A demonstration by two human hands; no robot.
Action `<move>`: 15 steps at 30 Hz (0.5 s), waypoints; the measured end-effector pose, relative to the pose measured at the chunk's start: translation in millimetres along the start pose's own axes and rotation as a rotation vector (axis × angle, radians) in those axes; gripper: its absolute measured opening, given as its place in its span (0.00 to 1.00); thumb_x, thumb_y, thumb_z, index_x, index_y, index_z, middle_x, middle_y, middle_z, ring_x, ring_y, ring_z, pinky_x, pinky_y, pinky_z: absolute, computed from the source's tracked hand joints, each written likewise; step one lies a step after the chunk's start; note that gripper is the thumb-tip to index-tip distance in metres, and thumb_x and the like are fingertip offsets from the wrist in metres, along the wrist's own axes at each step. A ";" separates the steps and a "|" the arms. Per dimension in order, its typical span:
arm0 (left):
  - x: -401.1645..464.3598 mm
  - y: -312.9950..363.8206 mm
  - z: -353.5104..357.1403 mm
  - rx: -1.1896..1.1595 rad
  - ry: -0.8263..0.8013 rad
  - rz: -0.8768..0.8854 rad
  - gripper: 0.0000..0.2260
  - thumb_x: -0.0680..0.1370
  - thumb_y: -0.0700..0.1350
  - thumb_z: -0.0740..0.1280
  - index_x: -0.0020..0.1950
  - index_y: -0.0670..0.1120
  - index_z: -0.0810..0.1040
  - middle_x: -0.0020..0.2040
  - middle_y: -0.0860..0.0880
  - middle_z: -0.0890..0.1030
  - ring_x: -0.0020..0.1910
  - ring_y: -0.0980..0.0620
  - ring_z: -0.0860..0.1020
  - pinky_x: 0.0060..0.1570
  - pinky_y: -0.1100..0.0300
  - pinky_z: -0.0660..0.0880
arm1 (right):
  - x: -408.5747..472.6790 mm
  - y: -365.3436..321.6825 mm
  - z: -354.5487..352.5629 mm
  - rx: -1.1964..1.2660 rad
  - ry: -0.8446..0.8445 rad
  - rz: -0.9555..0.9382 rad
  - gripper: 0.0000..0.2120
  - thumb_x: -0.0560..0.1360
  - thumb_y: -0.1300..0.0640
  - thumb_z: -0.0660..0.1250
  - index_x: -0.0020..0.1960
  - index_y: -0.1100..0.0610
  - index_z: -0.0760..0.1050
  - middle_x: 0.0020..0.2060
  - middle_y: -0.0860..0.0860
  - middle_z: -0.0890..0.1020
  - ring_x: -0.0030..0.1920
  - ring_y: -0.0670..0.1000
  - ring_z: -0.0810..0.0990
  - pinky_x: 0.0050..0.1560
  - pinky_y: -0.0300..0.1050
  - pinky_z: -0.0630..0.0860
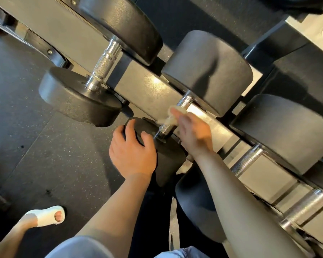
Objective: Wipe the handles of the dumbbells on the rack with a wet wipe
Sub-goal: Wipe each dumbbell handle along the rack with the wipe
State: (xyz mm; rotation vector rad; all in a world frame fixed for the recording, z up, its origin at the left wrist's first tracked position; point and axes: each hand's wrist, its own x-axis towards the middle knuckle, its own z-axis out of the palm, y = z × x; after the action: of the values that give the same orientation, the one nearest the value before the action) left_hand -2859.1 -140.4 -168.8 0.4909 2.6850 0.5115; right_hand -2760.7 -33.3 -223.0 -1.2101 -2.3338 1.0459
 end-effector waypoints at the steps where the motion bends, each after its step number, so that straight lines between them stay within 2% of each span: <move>1: 0.3 0.3 0.1 0.000 -0.001 -0.002 0.26 0.74 0.57 0.50 0.68 0.50 0.74 0.65 0.45 0.74 0.62 0.44 0.74 0.63 0.44 0.70 | 7.7 -1.7 -0.9 0.093 0.088 0.097 0.16 0.79 0.47 0.60 0.61 0.52 0.77 0.49 0.48 0.82 0.49 0.42 0.79 0.49 0.39 0.77; 3: 0.4 0.0 0.5 0.003 -0.004 -0.006 0.27 0.74 0.58 0.49 0.68 0.51 0.74 0.66 0.45 0.73 0.63 0.45 0.73 0.62 0.43 0.70 | 17.8 -6.5 1.8 0.223 0.240 0.225 0.14 0.79 0.59 0.62 0.63 0.55 0.76 0.56 0.46 0.80 0.57 0.37 0.76 0.57 0.40 0.76; 6: 0.3 -1.4 0.7 0.002 -0.005 -0.007 0.28 0.74 0.58 0.49 0.68 0.51 0.74 0.66 0.45 0.73 0.63 0.45 0.73 0.63 0.43 0.70 | 10.3 -23.4 10.7 0.330 0.309 0.334 0.14 0.78 0.63 0.62 0.63 0.57 0.76 0.57 0.40 0.76 0.59 0.36 0.75 0.59 0.42 0.76; 8: 0.1 -1.6 1.0 0.004 0.002 -0.002 0.28 0.74 0.58 0.49 0.68 0.50 0.74 0.66 0.44 0.74 0.63 0.44 0.73 0.63 0.45 0.70 | -6.7 -28.0 15.0 0.294 0.223 0.280 0.13 0.79 0.62 0.60 0.62 0.57 0.76 0.57 0.46 0.77 0.58 0.43 0.77 0.55 0.42 0.78; 10: 0.3 -1.5 1.4 0.011 0.001 -0.001 0.28 0.74 0.58 0.49 0.68 0.49 0.74 0.65 0.44 0.73 0.62 0.44 0.73 0.63 0.46 0.69 | -19.7 -27.3 16.9 0.310 0.064 0.278 0.13 0.80 0.59 0.59 0.61 0.55 0.77 0.59 0.53 0.76 0.57 0.49 0.78 0.51 0.41 0.80; 13: 0.7 -0.9 1.1 0.004 -0.008 -0.003 0.28 0.74 0.58 0.49 0.68 0.50 0.73 0.66 0.44 0.73 0.63 0.44 0.73 0.63 0.44 0.70 | -22.6 -28.0 9.7 0.314 -0.140 0.323 0.15 0.77 0.54 0.66 0.63 0.49 0.75 0.61 0.50 0.71 0.57 0.44 0.74 0.51 0.31 0.75; 15: 0.3 -1.3 1.2 0.003 -0.008 -0.006 0.28 0.74 0.58 0.48 0.68 0.50 0.73 0.66 0.44 0.73 0.63 0.44 0.73 0.63 0.43 0.70 | -17.6 -27.2 4.7 0.240 -0.152 0.298 0.16 0.75 0.57 0.69 0.62 0.51 0.76 0.60 0.51 0.72 0.55 0.41 0.72 0.52 0.32 0.76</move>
State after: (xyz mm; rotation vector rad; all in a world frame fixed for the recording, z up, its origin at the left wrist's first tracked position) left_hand -2859.3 -141.1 -170.4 0.4843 2.6791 0.5032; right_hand -2768.6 -59.8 -205.5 -1.4533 -2.0949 1.5178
